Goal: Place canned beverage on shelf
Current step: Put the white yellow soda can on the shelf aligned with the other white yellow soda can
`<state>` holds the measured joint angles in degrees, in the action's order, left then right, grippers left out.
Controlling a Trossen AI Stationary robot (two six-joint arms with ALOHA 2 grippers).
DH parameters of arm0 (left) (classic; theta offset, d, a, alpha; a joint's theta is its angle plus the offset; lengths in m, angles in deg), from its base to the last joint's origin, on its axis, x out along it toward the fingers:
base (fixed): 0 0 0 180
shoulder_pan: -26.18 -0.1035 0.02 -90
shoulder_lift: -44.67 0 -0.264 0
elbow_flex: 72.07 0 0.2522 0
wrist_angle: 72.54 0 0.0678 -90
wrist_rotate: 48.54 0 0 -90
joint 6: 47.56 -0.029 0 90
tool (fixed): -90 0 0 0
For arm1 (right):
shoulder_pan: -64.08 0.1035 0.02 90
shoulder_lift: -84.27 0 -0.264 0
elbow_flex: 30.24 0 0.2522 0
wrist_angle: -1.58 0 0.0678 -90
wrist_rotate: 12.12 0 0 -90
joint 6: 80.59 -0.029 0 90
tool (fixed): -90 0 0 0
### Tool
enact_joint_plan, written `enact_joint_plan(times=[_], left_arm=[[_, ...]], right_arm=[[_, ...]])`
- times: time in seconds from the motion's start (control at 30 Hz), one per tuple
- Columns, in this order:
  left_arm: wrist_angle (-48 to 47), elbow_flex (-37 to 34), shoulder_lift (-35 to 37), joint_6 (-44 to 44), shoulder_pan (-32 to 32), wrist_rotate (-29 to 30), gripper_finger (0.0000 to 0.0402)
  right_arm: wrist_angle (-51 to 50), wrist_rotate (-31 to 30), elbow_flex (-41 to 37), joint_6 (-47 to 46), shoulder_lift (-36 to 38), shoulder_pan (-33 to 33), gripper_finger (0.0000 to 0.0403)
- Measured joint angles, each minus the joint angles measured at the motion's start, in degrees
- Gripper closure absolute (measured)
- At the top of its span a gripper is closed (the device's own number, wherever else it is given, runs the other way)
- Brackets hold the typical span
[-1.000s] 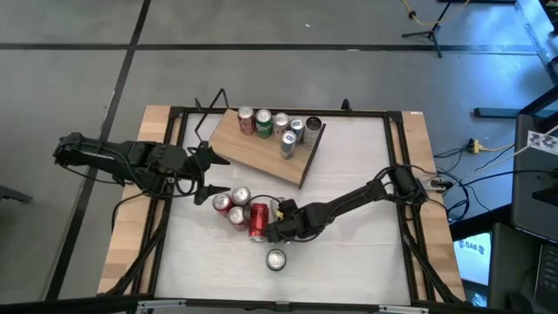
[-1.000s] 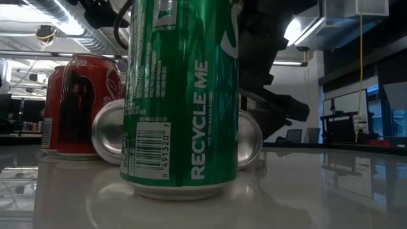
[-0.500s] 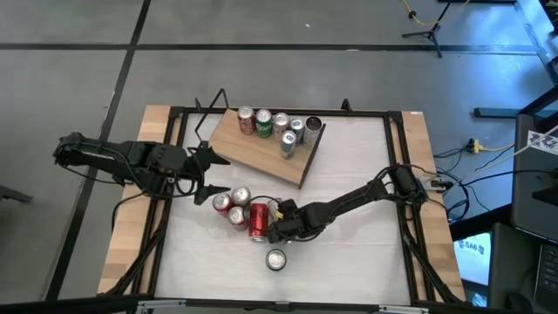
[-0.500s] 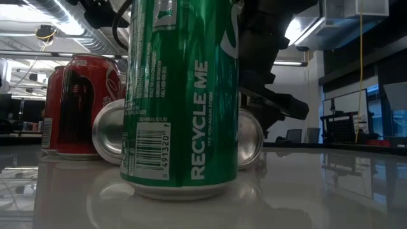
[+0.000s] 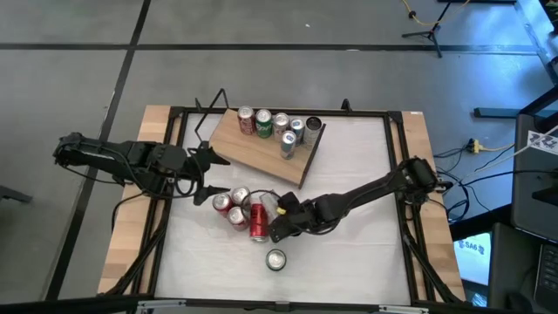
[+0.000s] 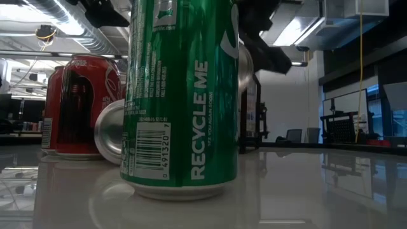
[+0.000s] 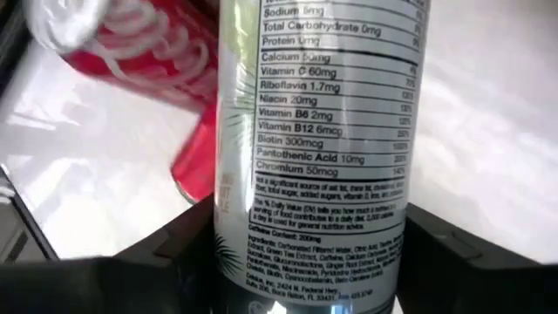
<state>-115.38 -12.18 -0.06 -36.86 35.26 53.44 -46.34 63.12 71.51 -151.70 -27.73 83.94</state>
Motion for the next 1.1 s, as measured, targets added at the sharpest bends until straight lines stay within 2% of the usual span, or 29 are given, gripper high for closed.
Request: enact_joint_plan(times=[0.2, 0.4, 0.57, 0.83, 1.1], left_arm=[[0.0, 0.0, 0.0, -0.9, 0.0, -3.8, 0.0004], [2.2, 0.0, -1.2, -2.4, 0.0, -7.9, 0.0004], [5.5, 0.0, -3.6, -2.5, 0.0, -11.7, 0.0004], [6.7, 0.0, -6.3, -1.8, 0.0, -20.5, 0.0005], [9.2, 0.0, -6.7, -0.5, 1.3, -20.0, 0.0005]], right_arm=[[4.9, -3.8, 0.0, 12.8, 2.0, 0.0, 0.0148], [18.1, -1.9, 0.0, 28.6, 2.0, -0.1, 0.0147], [23.5, -0.2, 0.0, 37.9, 2.0, -0.1, 0.0147], [21.5, 0.4, 0.0, 41.6, 2.0, 0.0, 0.0146], [21.0, -0.3, 0.0, 43.6, 1.9, 0.0, 0.0146]])
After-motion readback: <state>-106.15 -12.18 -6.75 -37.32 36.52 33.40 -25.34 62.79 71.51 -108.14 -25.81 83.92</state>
